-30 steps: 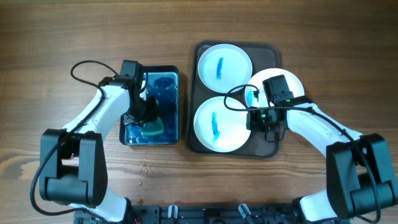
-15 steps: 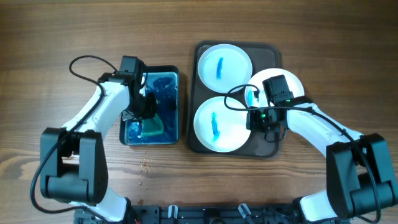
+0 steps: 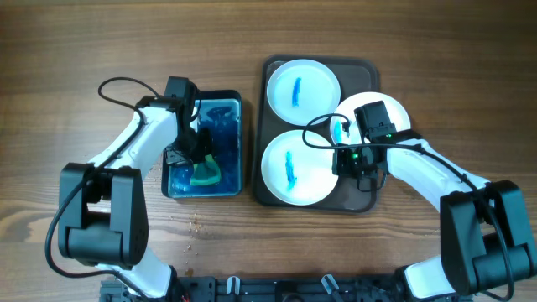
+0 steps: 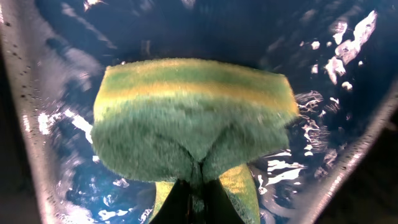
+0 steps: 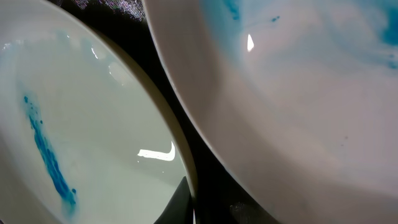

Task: Clean dirty plates on tray and stack at the side
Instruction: 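Dip and rub the sponge in the blue water with the left gripper, then scrub the lower-middle plate with the sponge in the left gripper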

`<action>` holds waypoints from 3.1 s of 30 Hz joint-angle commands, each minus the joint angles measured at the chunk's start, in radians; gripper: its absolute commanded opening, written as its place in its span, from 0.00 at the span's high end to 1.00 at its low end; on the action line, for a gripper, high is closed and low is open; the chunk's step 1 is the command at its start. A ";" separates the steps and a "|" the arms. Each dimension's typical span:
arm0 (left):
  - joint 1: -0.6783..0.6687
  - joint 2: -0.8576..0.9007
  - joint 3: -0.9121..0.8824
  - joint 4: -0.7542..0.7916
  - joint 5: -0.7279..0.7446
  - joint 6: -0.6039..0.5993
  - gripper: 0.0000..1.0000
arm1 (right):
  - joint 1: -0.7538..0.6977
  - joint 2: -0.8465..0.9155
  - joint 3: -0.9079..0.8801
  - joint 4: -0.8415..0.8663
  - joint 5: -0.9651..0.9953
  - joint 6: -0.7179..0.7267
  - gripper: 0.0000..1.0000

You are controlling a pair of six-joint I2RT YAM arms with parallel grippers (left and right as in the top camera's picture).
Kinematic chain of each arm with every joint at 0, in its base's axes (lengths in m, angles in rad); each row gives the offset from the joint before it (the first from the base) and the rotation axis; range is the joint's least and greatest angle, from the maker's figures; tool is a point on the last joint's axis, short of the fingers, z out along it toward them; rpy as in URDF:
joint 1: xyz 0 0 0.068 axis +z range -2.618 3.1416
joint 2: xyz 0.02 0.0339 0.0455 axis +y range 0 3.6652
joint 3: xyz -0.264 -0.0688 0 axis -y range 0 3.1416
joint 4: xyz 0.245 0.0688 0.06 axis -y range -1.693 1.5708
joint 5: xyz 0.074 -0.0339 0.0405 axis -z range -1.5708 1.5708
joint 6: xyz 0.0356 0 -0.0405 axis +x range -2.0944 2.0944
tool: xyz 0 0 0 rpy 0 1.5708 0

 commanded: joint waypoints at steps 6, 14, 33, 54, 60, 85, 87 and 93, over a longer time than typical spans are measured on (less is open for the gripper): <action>-0.005 -0.103 0.179 -0.110 0.019 0.002 0.96 | 0.008 0.045 -0.025 -0.019 0.040 0.018 0.95; -0.074 -0.110 0.254 -0.167 0.022 0.005 0.96 | 0.008 0.045 -0.025 -0.016 0.040 0.018 0.95; -0.486 0.205 0.306 0.165 0.349 -0.219 0.96 | 0.008 0.045 -0.025 -0.001 0.040 0.044 0.96; -0.482 0.272 0.306 -0.002 -0.025 -0.133 0.96 | 0.008 0.045 -0.025 -0.001 0.040 0.046 0.96; -0.510 0.277 0.304 0.148 0.542 -0.134 0.96 | 0.008 0.045 -0.025 -0.001 0.044 0.071 0.96; -0.393 0.277 0.308 -0.120 -0.223 -0.137 0.96 | 0.008 0.045 -0.025 -0.002 0.040 0.071 0.96; -0.398 0.276 0.310 -0.107 -0.192 -0.124 0.96 | 0.008 0.045 -0.025 0.001 0.040 0.071 0.96; -0.436 0.275 0.305 0.052 0.172 -0.126 0.96 | 0.008 0.045 -0.025 0.002 0.040 0.071 0.96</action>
